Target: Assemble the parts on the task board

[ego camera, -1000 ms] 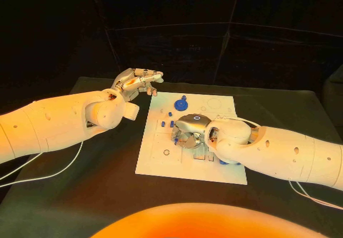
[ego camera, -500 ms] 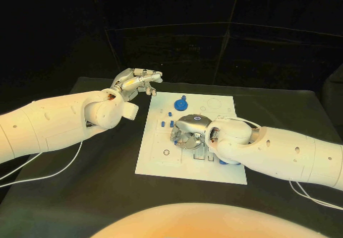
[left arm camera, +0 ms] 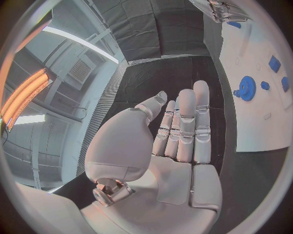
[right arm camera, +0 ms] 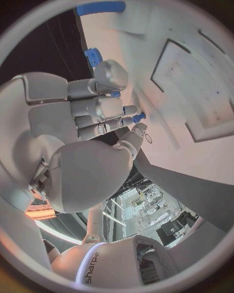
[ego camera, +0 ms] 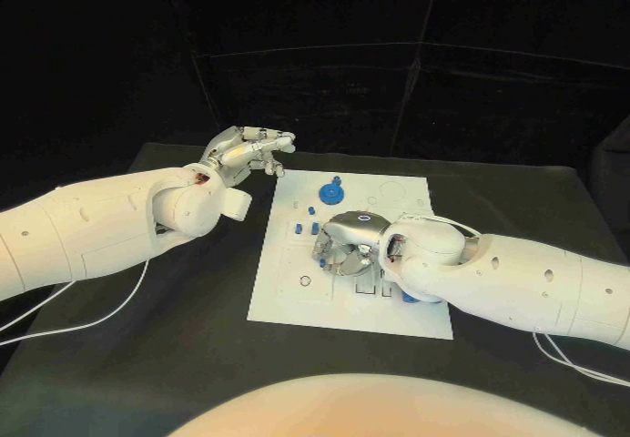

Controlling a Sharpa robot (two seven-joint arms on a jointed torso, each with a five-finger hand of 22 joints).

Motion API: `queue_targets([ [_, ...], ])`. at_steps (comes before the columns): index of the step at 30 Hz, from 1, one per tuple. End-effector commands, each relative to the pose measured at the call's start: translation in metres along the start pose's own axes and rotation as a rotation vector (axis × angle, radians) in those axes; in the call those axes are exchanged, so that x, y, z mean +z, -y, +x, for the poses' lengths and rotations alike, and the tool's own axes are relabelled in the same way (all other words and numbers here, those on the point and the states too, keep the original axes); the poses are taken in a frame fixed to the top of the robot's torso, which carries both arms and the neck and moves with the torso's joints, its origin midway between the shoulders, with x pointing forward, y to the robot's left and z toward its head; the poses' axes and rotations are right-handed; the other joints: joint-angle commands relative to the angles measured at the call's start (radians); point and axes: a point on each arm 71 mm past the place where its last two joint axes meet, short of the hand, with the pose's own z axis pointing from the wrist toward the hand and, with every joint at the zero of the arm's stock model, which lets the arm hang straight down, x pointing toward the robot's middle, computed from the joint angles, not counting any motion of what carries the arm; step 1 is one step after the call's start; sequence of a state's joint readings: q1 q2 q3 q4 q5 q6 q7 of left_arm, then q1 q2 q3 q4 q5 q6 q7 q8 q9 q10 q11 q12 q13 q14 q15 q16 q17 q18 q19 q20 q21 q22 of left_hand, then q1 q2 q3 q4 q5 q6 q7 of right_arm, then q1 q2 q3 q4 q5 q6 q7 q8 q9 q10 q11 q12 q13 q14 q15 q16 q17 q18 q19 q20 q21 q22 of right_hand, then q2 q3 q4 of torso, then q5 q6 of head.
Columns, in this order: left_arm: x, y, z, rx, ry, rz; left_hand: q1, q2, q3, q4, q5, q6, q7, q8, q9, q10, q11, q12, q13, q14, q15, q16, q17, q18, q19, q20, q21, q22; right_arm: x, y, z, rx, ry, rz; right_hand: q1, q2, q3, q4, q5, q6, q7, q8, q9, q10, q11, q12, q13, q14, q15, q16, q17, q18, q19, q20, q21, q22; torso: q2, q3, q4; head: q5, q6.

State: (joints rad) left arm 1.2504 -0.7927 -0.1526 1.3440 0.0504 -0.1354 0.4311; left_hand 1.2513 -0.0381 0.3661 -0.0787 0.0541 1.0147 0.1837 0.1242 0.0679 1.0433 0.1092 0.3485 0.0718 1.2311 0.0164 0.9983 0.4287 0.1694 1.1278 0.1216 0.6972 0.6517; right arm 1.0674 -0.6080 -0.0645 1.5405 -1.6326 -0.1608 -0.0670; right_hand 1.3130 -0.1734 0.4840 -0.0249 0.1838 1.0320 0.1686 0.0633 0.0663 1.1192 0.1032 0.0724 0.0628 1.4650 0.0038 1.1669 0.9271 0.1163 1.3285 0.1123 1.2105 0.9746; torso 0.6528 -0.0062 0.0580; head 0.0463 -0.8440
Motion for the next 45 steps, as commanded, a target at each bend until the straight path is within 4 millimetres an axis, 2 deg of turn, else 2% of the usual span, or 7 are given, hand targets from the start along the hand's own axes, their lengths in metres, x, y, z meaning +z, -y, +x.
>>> queue_targets([
  [1,0.0,0.001,0.001,-0.004,-0.014,0.004,-0.006,0.004,-0.006,0.004,0.004,-0.005,-0.001,0.007,0.0,-0.006,-0.001,0.007,0.0,0.003,0.007,0.001,-0.002,0.013,0.004,0.004,-0.006,-0.002,-0.001,0.002,-0.007,0.011,0.088,0.005,-0.001,0.002,-0.016,-0.003,0.0,-0.017,0.006,0.0,0.0,-0.041,0.006,-0.006,0.0,-0.017,0.013,-0.039,-0.054,0.014,-0.039,0.004,-0.047,-0.069,0.0,0.0,-0.0003,-0.002,0.003],
  [10,0.0,0.001,0.0,-0.004,-0.014,0.004,-0.006,0.004,-0.006,0.004,0.004,-0.005,-0.001,0.007,0.0,-0.006,-0.001,0.007,0.001,0.003,0.007,0.001,-0.002,0.013,0.004,0.004,-0.006,-0.002,-0.022,0.013,-0.018,0.054,0.22,0.038,0.007,0.005,-0.033,-0.007,-0.001,-0.023,0.012,0.002,0.001,-0.063,0.012,0.004,0.002,-0.028,0.017,-0.051,-0.076,0.019,-0.054,0.009,-0.067,-0.095,-0.002,-0.0006,-0.0006,-0.013,0.014],
  [13,0.0,0.001,0.0,-0.005,-0.015,0.003,-0.006,0.004,-0.006,0.004,0.004,-0.005,-0.001,0.007,0.0,-0.006,-0.001,0.007,0.001,0.003,0.007,0.001,-0.002,0.013,0.004,0.004,-0.006,-0.002,-0.035,0.022,-0.024,0.082,0.22,0.072,0.006,0.008,-0.04,-0.006,0.001,-0.02,0.009,0.004,0.002,-0.052,0.01,0.016,0.004,-0.022,0.016,-0.042,-0.069,0.017,-0.047,0.01,-0.06,-0.085,-0.001,-0.0015,0.0003,-0.02,0.017],
  [17,-0.001,0.002,0.0,-0.005,-0.016,0.003,-0.006,0.004,-0.007,0.005,0.004,-0.005,-0.001,0.008,0.0,-0.006,-0.001,0.008,0.001,0.003,0.007,0.002,-0.002,0.013,0.004,0.004,-0.007,-0.002,-0.051,0.034,-0.035,0.084,0.214,0.109,0.007,0.01,-0.044,-0.005,0.004,-0.018,0.008,0.004,0.002,-0.046,0.008,0.023,0.004,-0.015,0.014,-0.032,-0.057,0.015,-0.038,0.009,-0.051,-0.072,-0.002,-0.0009,-0.0039,-0.029,0.027],
  [26,0.0,0.001,0.003,-0.008,-0.023,0.002,-0.006,0.004,-0.007,0.005,0.004,-0.005,-0.001,0.008,0.0,-0.006,-0.001,0.008,0.001,0.003,0.007,0.002,-0.002,0.013,0.004,0.004,-0.007,-0.002,-0.079,0.067,-0.047,0.015,0.163,0.22,0.0,-0.006,-0.079,0.001,-0.001,-0.02,-0.001,0.003,0.002,-0.063,0.004,0.029,0.001,-0.005,0.012,-0.018,-0.046,0.015,-0.027,0.007,-0.049,-0.073,-0.002,-0.0015,-0.0061,-0.04,0.036],
  [35,0.0,0.0,0.004,-0.01,-0.028,0.001,-0.004,0.005,-0.007,0.004,0.004,-0.005,-0.002,0.009,0.0,-0.007,-0.002,0.009,0.001,0.003,0.007,0.002,-0.003,0.013,0.004,0.004,-0.007,-0.003,-0.083,0.083,-0.044,-0.054,0.098,0.294,0.017,-0.006,-0.133,0.01,-0.034,-0.025,-0.009,0.003,0.002,-0.086,0.0,0.038,0.002,-0.008,0.01,-0.033,-0.074,0.019,-0.034,0.005,-0.071,-0.1,0.0,0.0008,-0.0035,-0.042,0.037],
  [45,0.0,-0.001,0.006,-0.011,-0.034,-0.002,-0.002,0.005,-0.007,0.002,0.004,-0.006,-0.002,0.01,0.001,-0.007,-0.002,0.011,0.001,0.002,0.007,0.002,-0.004,0.014,0.004,0.004,-0.008,-0.003,-0.076,0.084,-0.043,-0.086,0.08,0.305,0.036,0.006,-0.155,0.016,-0.041,-0.027,-0.012,0.003,0.001,-0.09,-0.001,0.048,0.002,-0.009,0.009,-0.04,-0.088,0.019,-0.035,0.005,-0.08,-0.109,-0.001,-0.0017,-0.0035,-0.042,0.037],
])
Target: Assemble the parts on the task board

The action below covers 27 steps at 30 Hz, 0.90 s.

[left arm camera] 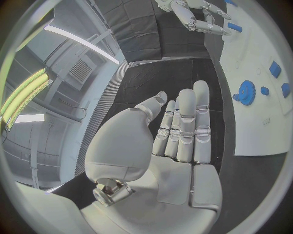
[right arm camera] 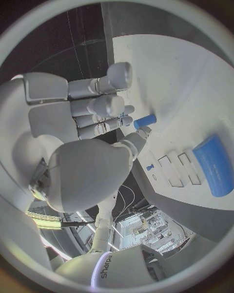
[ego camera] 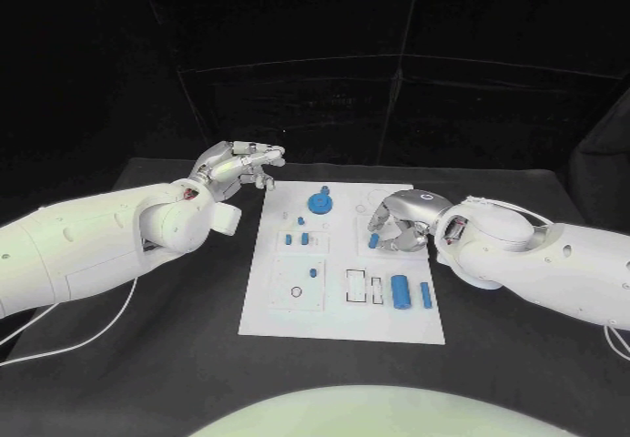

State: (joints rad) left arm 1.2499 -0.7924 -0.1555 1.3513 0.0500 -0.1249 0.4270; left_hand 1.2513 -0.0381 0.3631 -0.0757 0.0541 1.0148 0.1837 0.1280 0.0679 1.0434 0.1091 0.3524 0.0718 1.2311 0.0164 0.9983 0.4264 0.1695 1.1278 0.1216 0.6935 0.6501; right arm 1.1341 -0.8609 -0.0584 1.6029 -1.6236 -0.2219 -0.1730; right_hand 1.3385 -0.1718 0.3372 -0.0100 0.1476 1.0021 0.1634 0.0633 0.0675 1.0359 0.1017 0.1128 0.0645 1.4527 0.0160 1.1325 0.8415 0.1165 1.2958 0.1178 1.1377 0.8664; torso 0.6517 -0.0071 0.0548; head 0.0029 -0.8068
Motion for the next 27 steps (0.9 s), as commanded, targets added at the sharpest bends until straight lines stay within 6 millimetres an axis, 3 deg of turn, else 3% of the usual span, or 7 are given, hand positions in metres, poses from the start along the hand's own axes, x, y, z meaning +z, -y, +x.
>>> queue_targets([
  [1,0.0005,0.0011,0.0024,-0.005,-0.017,0.005,-0.002,0.005,-0.004,-0.001,0.004,-0.006,-0.002,0.006,0.001,-0.007,-0.002,0.007,0.001,0.002,0.006,0.002,-0.001,0.014,0.004,0.004,-0.004,-0.002,0.0025,-0.0015,0.001,-0.042,-0.025,0.007,0.013,0.009,-0.009,0.002,-0.005,0.004,-0.007,0.003,0.001,-0.005,0.0,0.011,0.001,0.003,-0.004,-0.007,-0.004,0.019,-0.002,-0.001,-0.007,-0.001,0.0,-0.0007,-0.0002,0.002,0.0],
  [9,0.0006,0.0009,0.0027,-0.006,-0.019,0.004,-0.002,0.005,-0.004,-0.001,0.004,-0.006,-0.002,0.006,0.001,-0.007,-0.002,0.007,0.001,0.002,0.006,0.002,-0.001,0.014,0.004,0.004,-0.004,-0.002,0.006,-0.0067,0.0036,-0.048,-0.054,-0.009,0.024,0.035,0.01,0.017,0.002,0.033,-0.016,0.01,0.003,0.074,-0.014,0.047,0.0,0.012,-0.014,0.004,0.006,0.01,0.029,-0.008,0.025,0.047,0.0,-0.0002,-0.0015,0.005,-0.003],
  [19,0.001,0.0005,0.0036,-0.008,-0.024,0.001,-0.002,0.005,-0.004,-0.001,0.004,-0.006,-0.002,0.006,0.001,-0.007,-0.002,0.007,0.001,0.002,0.006,0.002,-0.001,0.014,0.004,0.004,-0.004,-0.002,0.0074,-0.0081,0.005,-0.051,-0.069,-0.015,0.033,0.05,0.051,0.028,0.003,0.08,-0.02,0.02,0.007,0.157,-0.029,0.05,0.0,0.029,-0.024,0.051,0.063,-0.007,0.067,-0.018,0.085,0.135,0.0,0.0006,-0.002,0.005,-0.005],
  [27,0.0011,0.0004,0.0031,-0.007,-0.024,0.0,0.0,0.005,-0.005,-0.001,0.004,-0.007,-0.002,0.008,0.001,-0.009,-0.002,0.008,0.001,0.002,0.006,0.002,-0.002,0.014,0.005,0.004,-0.005,-0.002,0.0092,-0.0095,0.0042,-0.048,-0.052,-0.017,0.047,0.072,0.103,0.028,-0.044,0.118,-0.026,0.024,0.008,0.2,-0.037,0.027,0.0,0.03,-0.032,0.074,0.083,-0.011,0.077,-0.026,0.107,0.163,0.0,-0.0001,-0.0009,0.003,-0.008],
])
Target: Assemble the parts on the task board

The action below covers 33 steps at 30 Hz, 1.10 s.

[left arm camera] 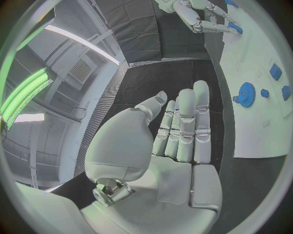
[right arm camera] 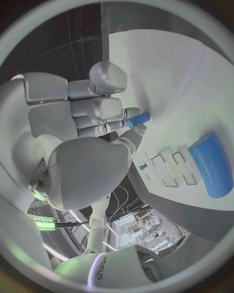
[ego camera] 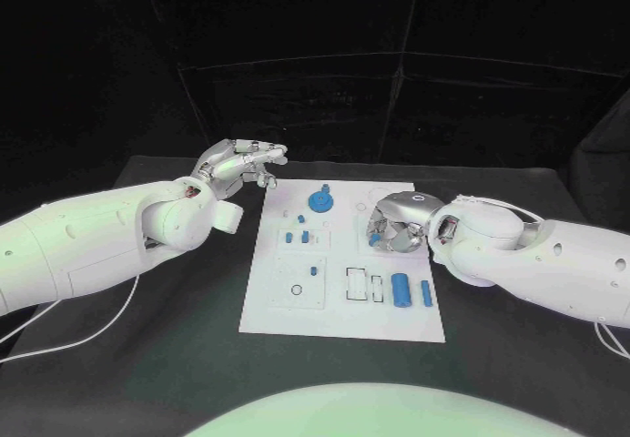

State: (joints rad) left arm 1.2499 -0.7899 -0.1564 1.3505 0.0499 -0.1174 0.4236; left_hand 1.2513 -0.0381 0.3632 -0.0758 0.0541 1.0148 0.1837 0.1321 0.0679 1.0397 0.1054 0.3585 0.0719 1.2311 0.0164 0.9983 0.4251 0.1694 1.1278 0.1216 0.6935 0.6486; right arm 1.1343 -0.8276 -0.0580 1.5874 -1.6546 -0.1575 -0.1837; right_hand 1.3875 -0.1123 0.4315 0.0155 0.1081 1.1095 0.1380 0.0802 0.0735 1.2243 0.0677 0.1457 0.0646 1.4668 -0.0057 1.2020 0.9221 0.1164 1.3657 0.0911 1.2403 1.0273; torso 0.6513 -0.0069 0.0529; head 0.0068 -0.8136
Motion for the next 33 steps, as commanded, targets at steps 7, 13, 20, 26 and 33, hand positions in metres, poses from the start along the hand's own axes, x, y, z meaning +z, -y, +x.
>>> queue_targets([
  [7,0.0,0.001,0.001,-0.004,-0.014,0.003,0.0,0.006,-0.005,-0.001,0.004,-0.007,-0.002,0.004,0.001,-0.005,0.002,0.003,0.001,0.002,0.006,0.003,-0.001,0.014,0.005,0.004,-0.005,-0.001,0.0,-0.001,-0.006,0.004,0.068,0.007,-0.009,0.02,0.02,0.01,-0.011,0.022,-0.004,0.007,0.002,0.023,-0.006,-0.015,0.0,0.015,-0.013,0.01,0.006,-0.012,0.009,-0.002,0.011,0.01,-0.002,-0.0017,-0.0014,0.001,0.003],
  [13,-0.002,0.002,-0.002,-0.001,-0.006,0.006,0.0,0.006,-0.005,-0.001,0.004,-0.007,-0.002,0.004,0.001,-0.005,0.002,0.003,0.001,0.002,0.006,0.003,-0.001,0.014,0.005,0.004,-0.005,-0.001,-0.006,-0.005,-0.009,0.036,0.109,0.0,-0.009,0.018,0.026,0.01,-0.013,0.018,-0.002,0.003,0.001,0.021,-0.005,-0.022,0.0,0.014,-0.013,0.008,0.002,-0.012,0.007,-0.003,0.01,0.008,-0.001,0.0,-0.0029,0.002,-0.002],
  [20,-0.002,0.002,-0.003,0.001,-0.001,0.005,0.001,0.006,-0.005,-0.001,0.004,-0.008,-0.002,0.004,0.001,-0.006,0.002,0.004,0.001,0.004,0.006,0.005,-0.001,0.014,0.006,0.004,-0.005,-0.001,-0.018,-0.018,-0.019,0.113,0.153,-0.03,-0.007,0.012,0.035,0.007,-0.014,0.012,0.003,-0.004,-0.002,0.016,-0.001,-0.034,-0.001,0.012,-0.011,0.009,0.0,-0.012,0.005,-0.002,0.009,0.006,-0.004,-0.0042,0.0,0.001,-0.003],
  [26,-0.002,0.001,-0.004,0.001,0.0,0.004,0.003,0.007,-0.005,-0.002,0.004,-0.008,-0.002,0.005,0.001,-0.007,0.001,0.005,0.001,0.005,0.006,0.006,-0.001,0.014,0.007,0.004,-0.005,-0.001,-0.018,-0.041,-0.024,0.174,0.161,-0.092,-0.003,0.009,0.046,0.004,-0.004,0.008,0.007,-0.009,-0.003,0.013,0.003,-0.043,-0.001,0.011,-0.009,0.012,0.002,-0.012,0.005,-0.001,0.011,0.009,-0.002,-0.0023,0.0026,0.01,-0.003],
  [33,0.0,0.001,-0.002,0.0,-0.005,0.004,0.004,0.007,-0.005,-0.002,0.004,-0.008,-0.002,0.006,0.001,-0.007,0.001,0.005,0.001,0.006,0.006,0.006,-0.001,0.014,0.008,0.004,-0.005,-0.001,-0.003,-0.074,-0.018,0.23,0.115,-0.189,0.003,0.008,0.058,-0.002,0.009,0.007,0.009,-0.01,-0.003,0.015,0.004,-0.05,0.0,0.01,-0.008,0.012,0.0,-0.012,0.004,0.0,0.012,0.009,-0.001,-0.0034,0.0019,0.026,-0.008],
])
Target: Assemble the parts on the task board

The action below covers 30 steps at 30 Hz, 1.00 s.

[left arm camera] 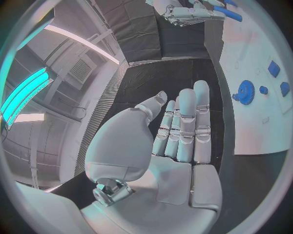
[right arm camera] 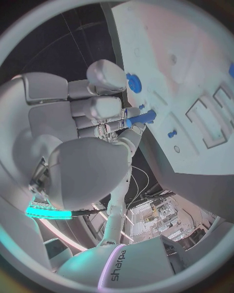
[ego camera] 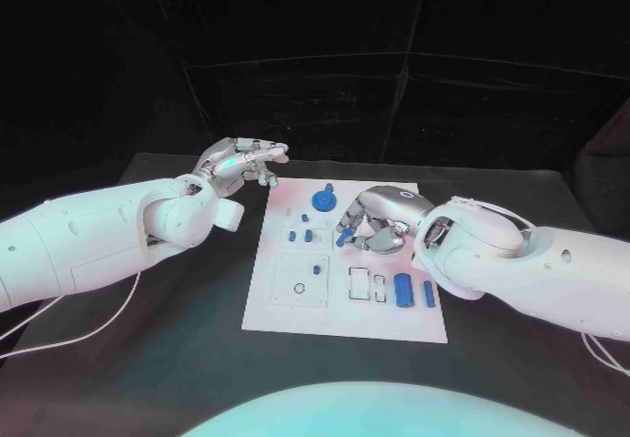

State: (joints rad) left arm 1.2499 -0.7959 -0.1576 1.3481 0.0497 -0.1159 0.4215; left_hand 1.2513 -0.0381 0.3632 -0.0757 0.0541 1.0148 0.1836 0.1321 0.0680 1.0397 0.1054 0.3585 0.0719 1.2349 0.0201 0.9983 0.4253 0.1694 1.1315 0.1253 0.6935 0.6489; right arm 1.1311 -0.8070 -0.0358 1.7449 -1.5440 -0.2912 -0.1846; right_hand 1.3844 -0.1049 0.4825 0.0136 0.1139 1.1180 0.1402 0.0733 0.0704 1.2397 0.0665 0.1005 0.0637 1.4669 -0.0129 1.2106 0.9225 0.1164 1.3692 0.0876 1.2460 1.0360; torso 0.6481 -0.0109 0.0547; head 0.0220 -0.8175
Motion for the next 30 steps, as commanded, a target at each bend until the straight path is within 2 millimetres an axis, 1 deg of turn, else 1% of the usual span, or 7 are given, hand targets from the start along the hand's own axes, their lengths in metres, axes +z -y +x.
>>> queue_targets([
  [1,0.002,0.001,0.002,-0.002,-0.012,0.007,0.004,0.007,-0.005,-0.002,0.005,-0.008,-0.002,0.006,0.001,-0.007,0.001,0.005,0.001,0.002,0.002,0.007,-0.001,0.014,0.004,0.0,-0.005,-0.002,0.007,-0.012,0.008,0.066,-0.027,-0.051,0.007,-0.001,0.008,-0.002,0.005,-0.002,0.007,-0.004,0.0,-0.001,0.005,-0.006,0.001,0.01,-0.001,0.004,0.0,-0.012,0.0,0.004,0.006,0.0,0.002,0.0014,0.0004,0.013,-0.005],
  [5,0.003,0.001,0.002,-0.001,-0.011,0.007,0.008,0.007,-0.004,-0.005,0.005,-0.009,-0.002,0.007,0.001,-0.008,0.001,0.007,0.001,0.002,0.002,0.008,-0.002,0.014,0.005,0.0,-0.006,-0.002,0.016,-0.028,0.025,0.08,-0.083,-0.104,0.01,-0.004,0.013,-0.007,0.008,-0.006,0.01,-0.006,-0.001,-0.004,0.008,-0.012,0.0,0.009,0.001,0.005,0.0,-0.012,-0.001,0.005,0.007,0.001,0.002,0.0014,-0.0007,0.029,-0.007],
  [8,0.003,0.001,0.003,-0.001,-0.011,0.007,0.009,0.007,-0.004,-0.006,0.005,-0.009,-0.002,0.007,0.001,-0.008,0.001,0.007,0.001,0.002,0.002,0.008,-0.002,0.014,0.005,0.0,-0.006,-0.002,0.021,-0.036,0.035,0.081,-0.106,-0.129,0.011,-0.004,0.015,-0.008,0.009,-0.007,0.01,-0.007,-0.001,-0.006,0.009,-0.014,0.0,0.01,0.002,0.006,0.001,-0.012,-0.001,0.006,0.007,0.001,0.002,0.0019,0.0017,0.033,-0.011],
  [11,0.004,0.0,0.003,-0.001,-0.012,0.007,0.009,0.007,-0.004,-0.006,0.005,-0.009,-0.002,0.007,0.001,-0.008,0.001,0.007,0.001,0.002,0.002,0.008,-0.002,0.014,0.005,0.0,-0.006,-0.002,0.025,-0.042,0.044,0.074,-0.124,-0.147,0.011,-0.004,0.015,-0.009,0.01,-0.007,0.011,-0.007,-0.001,-0.006,0.009,-0.014,0.0,0.01,0.002,0.007,0.001,-0.012,-0.001,0.006,0.007,0.001,0.002,0.0026,-0.0014,0.039,-0.012],
  [12,0.004,0.0,0.003,-0.001,-0.012,0.007,0.009,0.007,-0.004,-0.006,0.005,-0.009,-0.002,0.007,0.001,-0.008,0.001,0.007,0.001,0.002,0.002,0.008,-0.002,0.014,0.005,0.0,-0.006,-0.002,0.026,-0.043,0.046,0.071,-0.128,-0.151,0.012,-0.004,0.016,-0.009,0.01,-0.008,0.011,-0.007,-0.001,-0.006,0.009,-0.015,0.0,0.01,0.002,0.007,0.001,-0.012,-0.001,0.006,0.008,0.002,0.002,0.0023,-0.0009,0.041,-0.013],
  [21,0.005,0.0,0.005,-0.002,-0.017,0.006,0.009,0.007,-0.004,-0.006,0.005,-0.009,-0.002,0.007,0.001,-0.008,0.001,0.007,0.001,0.002,0.002,0.008,-0.002,0.014,0.005,0.0,-0.006,-0.002,0.031,-0.05,0.058,0.046,-0.156,-0.166,0.012,-0.003,0.017,-0.01,0.011,-0.008,0.011,-0.007,-0.001,-0.006,0.009,-0.016,0.0,0.009,0.002,0.007,0.001,-0.012,-0.001,0.006,0.008,0.003,0.002,0.0026,-0.0015,0.045,-0.016],
  [30,0.005,-0.001,0.005,-0.002,-0.018,0.003,0.009,0.007,-0.004,-0.006,0.005,-0.009,-0.002,0.007,0.001,-0.008,0.001,0.007,0.001,0.002,0.002,0.008,-0.002,0.014,0.005,0.0,-0.006,-0.002,0.034,-0.05,0.065,-0.004,-0.194,-0.138,0.012,-0.003,0.018,-0.01,0.011,-0.008,0.011,-0.007,-0.001,-0.006,0.009,-0.016,0.0,0.01,0.002,0.008,0.002,-0.012,-0.001,0.006,0.008,0.002,0.002,0.0023,-0.001,0.047,-0.02],
])
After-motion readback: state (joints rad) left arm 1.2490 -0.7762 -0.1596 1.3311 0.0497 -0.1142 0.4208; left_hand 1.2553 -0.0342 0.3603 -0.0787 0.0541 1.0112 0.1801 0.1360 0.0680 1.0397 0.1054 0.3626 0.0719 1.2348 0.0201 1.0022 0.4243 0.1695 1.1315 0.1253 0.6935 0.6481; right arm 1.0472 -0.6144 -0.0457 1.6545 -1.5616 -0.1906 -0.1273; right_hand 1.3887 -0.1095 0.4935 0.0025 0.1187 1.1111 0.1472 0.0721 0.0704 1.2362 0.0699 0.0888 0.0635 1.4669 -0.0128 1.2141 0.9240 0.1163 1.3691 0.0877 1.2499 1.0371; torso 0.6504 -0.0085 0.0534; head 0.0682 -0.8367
